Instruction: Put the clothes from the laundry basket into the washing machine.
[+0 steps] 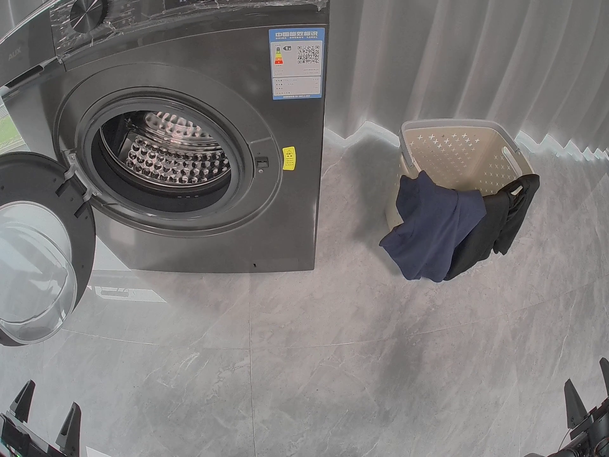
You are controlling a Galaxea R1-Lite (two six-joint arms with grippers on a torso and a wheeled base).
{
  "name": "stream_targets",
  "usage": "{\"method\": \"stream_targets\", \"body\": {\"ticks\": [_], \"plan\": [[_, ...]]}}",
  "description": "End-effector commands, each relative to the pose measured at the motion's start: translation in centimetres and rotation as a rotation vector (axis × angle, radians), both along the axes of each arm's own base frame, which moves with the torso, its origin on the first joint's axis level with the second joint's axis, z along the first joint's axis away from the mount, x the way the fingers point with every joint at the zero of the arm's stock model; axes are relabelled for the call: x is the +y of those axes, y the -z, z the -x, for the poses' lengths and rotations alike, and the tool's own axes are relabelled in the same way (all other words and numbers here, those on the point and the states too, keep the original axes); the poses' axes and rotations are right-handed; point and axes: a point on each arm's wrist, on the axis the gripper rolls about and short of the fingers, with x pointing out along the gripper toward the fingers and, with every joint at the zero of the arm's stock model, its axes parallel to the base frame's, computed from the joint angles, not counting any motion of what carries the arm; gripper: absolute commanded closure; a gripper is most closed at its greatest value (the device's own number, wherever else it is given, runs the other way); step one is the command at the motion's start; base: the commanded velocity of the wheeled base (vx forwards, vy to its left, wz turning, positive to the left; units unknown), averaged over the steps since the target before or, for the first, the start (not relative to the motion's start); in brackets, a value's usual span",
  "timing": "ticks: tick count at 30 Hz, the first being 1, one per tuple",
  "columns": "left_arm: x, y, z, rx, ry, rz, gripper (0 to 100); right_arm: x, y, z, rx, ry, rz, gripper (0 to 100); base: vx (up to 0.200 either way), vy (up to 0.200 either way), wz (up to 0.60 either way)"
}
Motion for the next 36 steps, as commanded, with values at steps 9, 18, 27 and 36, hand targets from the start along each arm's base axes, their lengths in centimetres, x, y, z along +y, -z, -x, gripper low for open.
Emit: {"method": "stream_targets", "body": {"ticks": [9,18,27,36], "plan": [[0.00,0.48,-0.01,0.002,0.000,0.001,0,0.00,0.50,-0.09,0.012,0.000,0.000,0,0.000,-0.089,0.00],[0.00,0.53,-0.02,0.003,0.000,0.001,0,0.00,0.50,-0.09,0.012,0.000,0.000,0,0.000,-0.200,0.00],[0.00,0.53,-0.02,0.003,-0.001,0.001,0,0.00,0.50,-0.09,0.012,0.000,0.000,0,0.000,-0.200,0.00],[0.00,0.53,-0.02,0.003,0.000,0.001,0,0.00,0.50,-0.09,0.012,0.000,0.000,0,0.000,-0.200,0.00]]}}
